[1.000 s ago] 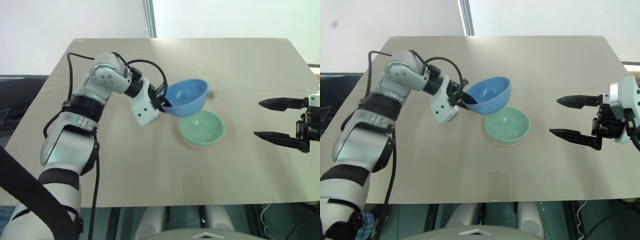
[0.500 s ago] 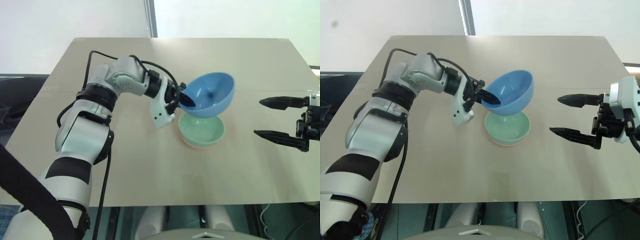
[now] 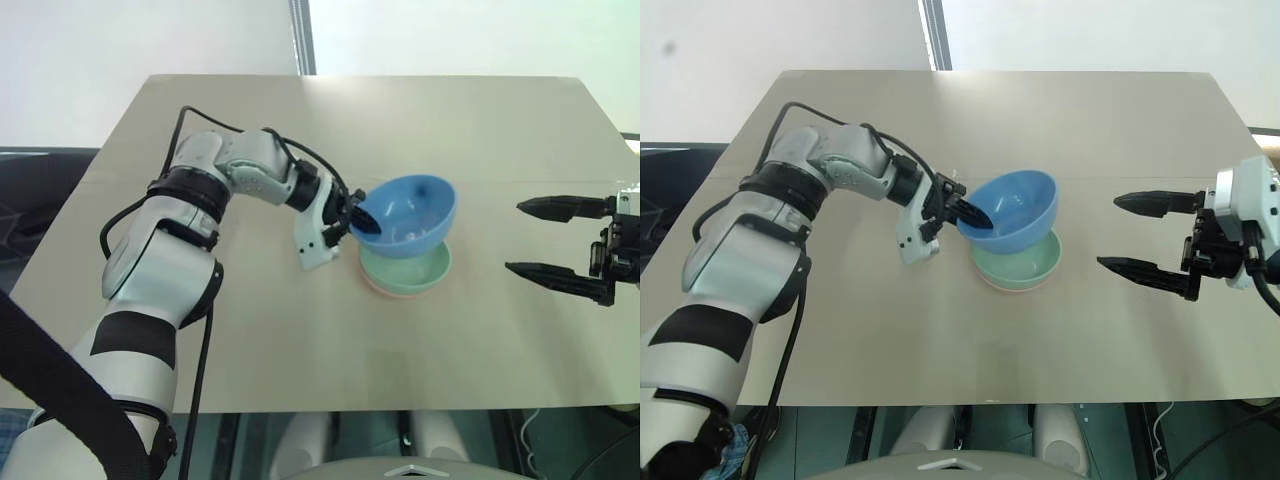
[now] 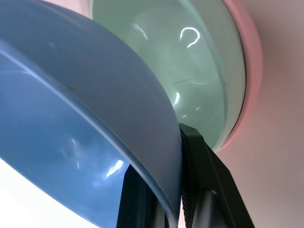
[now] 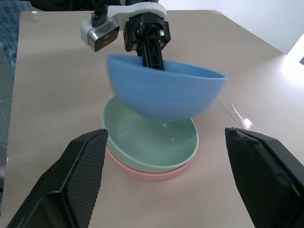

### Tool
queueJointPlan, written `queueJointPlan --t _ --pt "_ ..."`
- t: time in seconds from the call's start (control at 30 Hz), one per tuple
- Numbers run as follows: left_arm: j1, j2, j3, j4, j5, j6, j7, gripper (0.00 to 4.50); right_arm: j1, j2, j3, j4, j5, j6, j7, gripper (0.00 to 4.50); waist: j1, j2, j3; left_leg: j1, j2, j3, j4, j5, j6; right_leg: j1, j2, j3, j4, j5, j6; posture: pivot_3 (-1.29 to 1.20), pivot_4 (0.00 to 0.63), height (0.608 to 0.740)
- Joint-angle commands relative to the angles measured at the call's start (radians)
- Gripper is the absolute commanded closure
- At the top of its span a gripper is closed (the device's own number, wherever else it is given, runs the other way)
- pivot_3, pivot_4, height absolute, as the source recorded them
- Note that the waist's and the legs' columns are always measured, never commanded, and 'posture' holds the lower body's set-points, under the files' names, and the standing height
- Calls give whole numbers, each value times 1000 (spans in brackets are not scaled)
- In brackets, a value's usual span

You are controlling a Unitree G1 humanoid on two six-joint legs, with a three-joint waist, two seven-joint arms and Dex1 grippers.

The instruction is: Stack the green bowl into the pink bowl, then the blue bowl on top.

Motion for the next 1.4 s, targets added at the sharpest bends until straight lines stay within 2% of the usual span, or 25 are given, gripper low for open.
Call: queueJointPlan --t 0.03,0.17,0.33,0.43,0.5,0.57,0.63,0.7,0.77,1.0,1.13,1.23,1.4 --pt "-34 10 6 -10 17 5 59 1986 0 -9 -35 -27 8 -15 -4 192 0 0 0 0 0 0 0 0 0 0 0 0 0 0 0 0 150 740" --pt "-41 14 -7 -17 63 17 98 59 0 -12 -33 -26 8 -14 -5 192 0 0 0 0 0 0 0 0 0 0 0 0 0 0 0 0 150 740" --pt "-56 32 -14 0 77 32 125 59 -4 -13 -29 -25 8 -13 -6 192 -1 0 0 0 0 0 0 0 0 0 0 0 0 0 0 0 150 740" --pt "-67 28 -33 112 -105 57 32 59 -6 -14 -27 -24 10 -12 -5 192 -1 0 0 0 0 0 0 0 0 0 0 0 0 0 0 0 150 740" --pt "-50 30 -32 132 -301 124 -121 59 -7 -15 -27 -22 11 -12 -3 192 -1 0 0 0 0 0 0 0 0 0 0 0 1 0 0 0 150 740" --pt "21 52 4 11 -597 334 -399 59 -4 -15 -29 -22 11 -12 -1 192 -3 0 0 0 0 0 1 0 0 0 0 0 1 0 0 0 150 740" --pt "84 92 52 -130 -819 559 -629 59 -1 -15 -30 -21 10 -11 1 192 -8 1 0 0 0 -1 1 0 0 0 0 0 1 0 0 0 150 740" --pt "134 134 109 -244 -955 772 -765 59 -2 -15 -29 -19 11 -11 4 192 -24 1 0 0 1 -4 1 0 0 0 0 0 1 0 0 0 150 740" --pt "176 173 176 -342 -1049 1005 -832 59 -7 -15 -24 -16 10 -12 5 192 -32 1 0 -1 1 -7 1 0 0 0 0 0 1 0 0 0 150 740" --pt "313 368 379 -421 -1132 1549 -832 59 -11 -13 -15 -18 22 -5 9 192 -48 1 0 4 1 -8 3 0 0 4 2 0 3 0 0 0 150 740" --pt "450 455 427 -486 -1079 1624 -831 59 3 -12 -22 -21 30 1 14 192 -46 1 0 6 1 -10 3 0 0 7 2 -2 1 0 0 0 150 740" --pt "624 537 493 -564 -1105 1662 -876 59 22 -10 -26 -13 24 -4 28 192 -46 2 0 6 1 -10 3 0 0 7 1 -2 1 0 0 0 150 740" --pt "732 555 628 -614 -1155 1736 -834 59 23 -16 -30 13 18 -13 42 192 -24 2 1 6 2 -11 3 0 0 7 1 -2 1 0 0 0 150 740"
